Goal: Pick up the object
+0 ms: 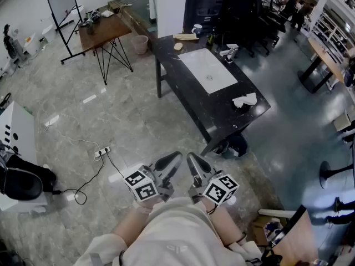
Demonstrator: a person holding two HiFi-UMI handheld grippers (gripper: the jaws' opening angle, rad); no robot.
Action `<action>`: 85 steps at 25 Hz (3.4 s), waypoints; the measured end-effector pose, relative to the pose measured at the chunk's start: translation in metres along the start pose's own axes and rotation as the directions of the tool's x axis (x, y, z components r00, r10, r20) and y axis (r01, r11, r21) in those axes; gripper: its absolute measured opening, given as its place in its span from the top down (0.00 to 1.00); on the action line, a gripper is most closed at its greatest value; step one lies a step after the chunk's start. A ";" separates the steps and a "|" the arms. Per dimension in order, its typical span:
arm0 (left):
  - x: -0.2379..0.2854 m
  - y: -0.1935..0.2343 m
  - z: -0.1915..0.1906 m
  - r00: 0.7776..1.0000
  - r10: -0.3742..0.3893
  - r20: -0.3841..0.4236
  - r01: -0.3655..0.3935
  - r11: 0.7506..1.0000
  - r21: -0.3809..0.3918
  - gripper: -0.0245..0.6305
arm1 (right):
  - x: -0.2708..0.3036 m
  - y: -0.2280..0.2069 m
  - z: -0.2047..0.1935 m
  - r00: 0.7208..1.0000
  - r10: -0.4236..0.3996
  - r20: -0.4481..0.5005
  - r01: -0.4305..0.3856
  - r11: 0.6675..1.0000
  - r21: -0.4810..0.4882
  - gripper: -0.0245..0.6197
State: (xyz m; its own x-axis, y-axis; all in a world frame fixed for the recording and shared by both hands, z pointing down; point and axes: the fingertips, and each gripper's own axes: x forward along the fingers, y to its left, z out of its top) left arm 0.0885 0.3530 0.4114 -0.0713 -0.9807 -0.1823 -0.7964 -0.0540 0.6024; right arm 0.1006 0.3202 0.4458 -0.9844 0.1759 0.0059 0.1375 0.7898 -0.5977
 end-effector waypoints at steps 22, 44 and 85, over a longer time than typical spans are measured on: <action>0.004 0.034 -0.003 0.999 0.049 -0.011 -0.049 0.999 -0.006 0.84 | 0.020 -0.026 -0.008 1.000 -0.012 -0.028 0.012 1.000 0.018 0.93; 0.131 0.146 0.011 0.993 0.091 -0.076 -0.095 0.995 -0.043 0.84 | 0.100 -0.166 0.061 0.997 -0.056 -0.047 0.060 0.992 0.108 0.93; 0.370 0.293 0.052 0.978 0.097 -0.185 -0.111 0.991 -0.069 0.81 | 0.208 -0.374 0.220 0.993 -0.113 -0.038 0.117 0.982 0.149 0.93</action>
State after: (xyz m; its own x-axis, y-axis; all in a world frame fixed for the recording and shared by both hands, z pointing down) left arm -0.2023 -0.0164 0.4801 -0.0360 -0.9991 0.0234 -0.7399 0.0423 0.6713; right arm -0.1798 -0.0677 0.4946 -0.9888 0.1078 0.1036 0.0033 0.7084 -0.7058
